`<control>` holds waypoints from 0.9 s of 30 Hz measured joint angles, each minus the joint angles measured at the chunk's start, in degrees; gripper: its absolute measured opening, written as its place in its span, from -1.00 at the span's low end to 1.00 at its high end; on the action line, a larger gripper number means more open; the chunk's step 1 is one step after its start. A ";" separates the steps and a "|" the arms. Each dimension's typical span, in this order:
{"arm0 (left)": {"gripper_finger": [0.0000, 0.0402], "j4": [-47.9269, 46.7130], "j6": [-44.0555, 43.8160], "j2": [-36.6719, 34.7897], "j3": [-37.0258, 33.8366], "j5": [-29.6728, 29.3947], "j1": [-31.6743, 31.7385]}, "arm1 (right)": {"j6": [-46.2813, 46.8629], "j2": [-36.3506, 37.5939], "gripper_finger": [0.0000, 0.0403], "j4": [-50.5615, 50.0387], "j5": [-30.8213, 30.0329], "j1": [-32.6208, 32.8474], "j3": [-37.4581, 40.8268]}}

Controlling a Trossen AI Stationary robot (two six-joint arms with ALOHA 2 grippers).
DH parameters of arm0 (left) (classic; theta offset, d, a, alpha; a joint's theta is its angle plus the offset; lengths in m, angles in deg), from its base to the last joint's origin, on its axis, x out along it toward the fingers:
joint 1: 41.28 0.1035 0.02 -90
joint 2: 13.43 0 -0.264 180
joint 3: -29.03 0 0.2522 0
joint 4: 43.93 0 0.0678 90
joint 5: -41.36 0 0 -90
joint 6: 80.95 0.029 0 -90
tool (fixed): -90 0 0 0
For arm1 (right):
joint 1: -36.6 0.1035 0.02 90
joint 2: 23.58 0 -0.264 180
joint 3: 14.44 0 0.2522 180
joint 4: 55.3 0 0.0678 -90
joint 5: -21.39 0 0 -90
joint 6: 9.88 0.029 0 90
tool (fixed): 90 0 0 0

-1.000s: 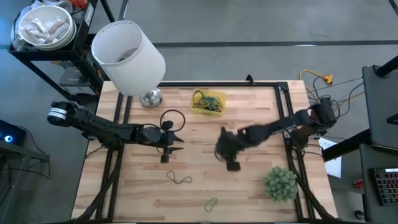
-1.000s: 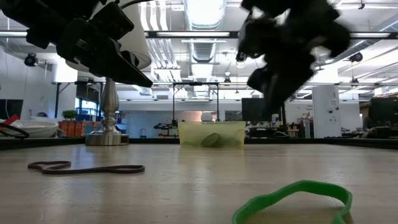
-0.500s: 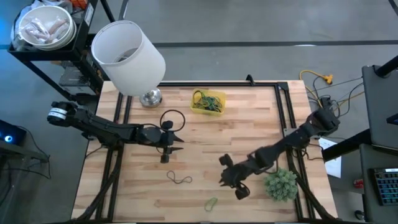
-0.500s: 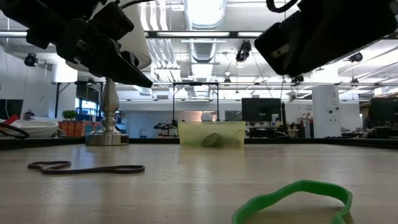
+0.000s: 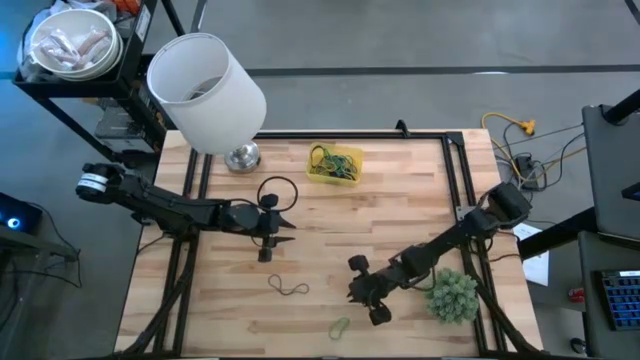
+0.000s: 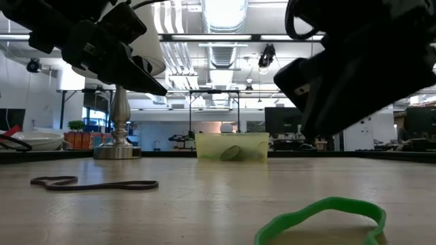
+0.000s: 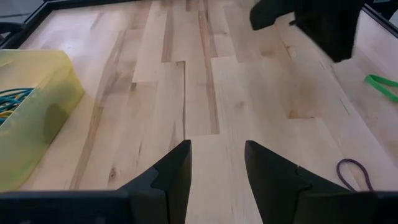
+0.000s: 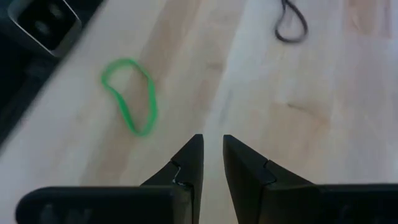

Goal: Pick and place rubber bands into bin
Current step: Put the green rubber band into the yellow bin

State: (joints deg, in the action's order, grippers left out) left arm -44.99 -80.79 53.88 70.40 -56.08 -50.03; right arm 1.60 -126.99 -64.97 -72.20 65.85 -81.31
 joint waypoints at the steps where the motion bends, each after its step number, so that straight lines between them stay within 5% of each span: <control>1: -0.33 -0.03 -0.01 0.00 0.00 0.00 0.00 | 0.38 -0.30 -0.72 1.29 0.60 0.00 0.00; 9: -0.33 -0.10 0.00 0.02 0.00 0.00 0.00 | 0.57 -4.23 -0.66 11.07 2.65 1.04 -0.14; 27: -0.33 -0.32 0.02 0.02 0.00 -0.02 0.00 | 4.65 -11.06 -0.26 11.71 -2.13 6.10 -4.92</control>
State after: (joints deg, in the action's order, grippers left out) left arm -45.31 -80.77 53.90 70.40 -56.10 -50.03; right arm 6.25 -138.05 -53.26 -74.33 71.95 -86.23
